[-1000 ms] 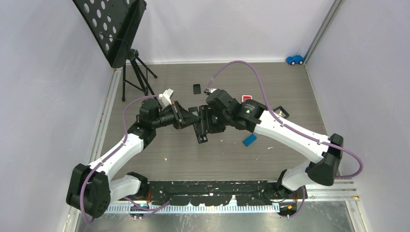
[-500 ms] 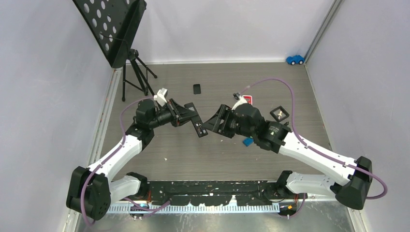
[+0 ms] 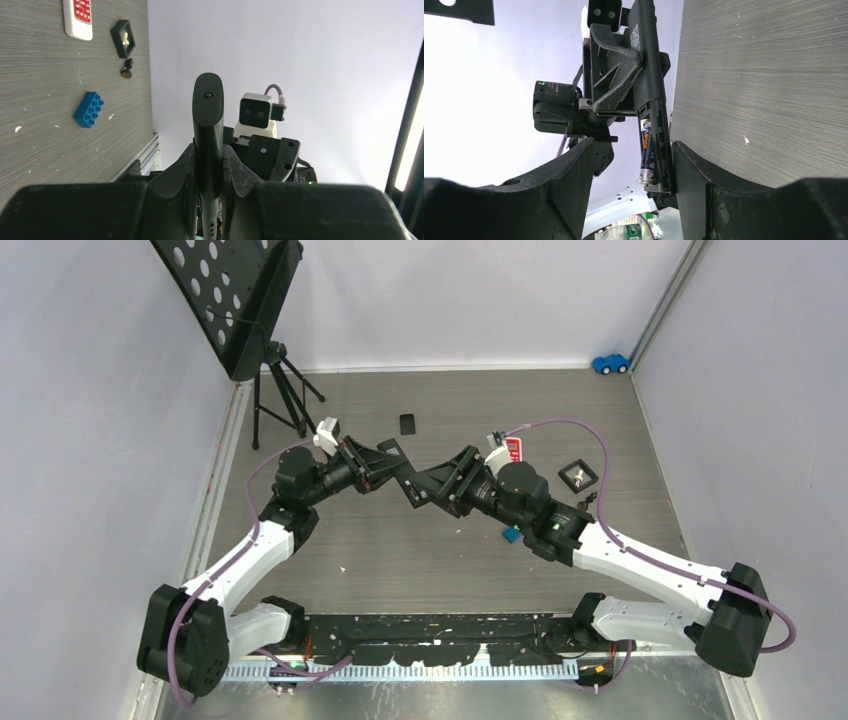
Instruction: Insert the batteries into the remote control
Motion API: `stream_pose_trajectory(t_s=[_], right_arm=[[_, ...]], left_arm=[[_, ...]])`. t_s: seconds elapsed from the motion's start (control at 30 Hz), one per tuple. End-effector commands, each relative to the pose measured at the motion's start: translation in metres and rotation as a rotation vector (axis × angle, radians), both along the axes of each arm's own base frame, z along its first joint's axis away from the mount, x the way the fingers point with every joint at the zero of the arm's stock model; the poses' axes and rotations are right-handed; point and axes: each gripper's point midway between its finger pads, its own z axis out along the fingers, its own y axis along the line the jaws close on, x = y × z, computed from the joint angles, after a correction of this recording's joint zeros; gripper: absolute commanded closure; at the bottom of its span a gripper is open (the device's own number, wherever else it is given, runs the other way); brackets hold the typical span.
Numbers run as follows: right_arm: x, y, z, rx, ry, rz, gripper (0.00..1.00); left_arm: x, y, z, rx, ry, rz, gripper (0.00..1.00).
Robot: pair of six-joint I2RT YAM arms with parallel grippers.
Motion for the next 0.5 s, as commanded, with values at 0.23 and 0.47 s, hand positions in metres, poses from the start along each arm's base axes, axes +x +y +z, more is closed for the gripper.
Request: stream_pose_trajectory(t_s=[0.23,0.47], right_arm=[[0.0036,0.0061,0.026,0.129,-0.031,0.0,0.5],[0.0023,0.0123,0.0223,0.136,-0.009,0.028,0.63]], left_arm=[[0.004,0.0021,0.0239,-0.074,-0.061,0.018,1.0],[0.0006,0.0008,0.0237,-0.081,-0.055,-0.001,1.0]])
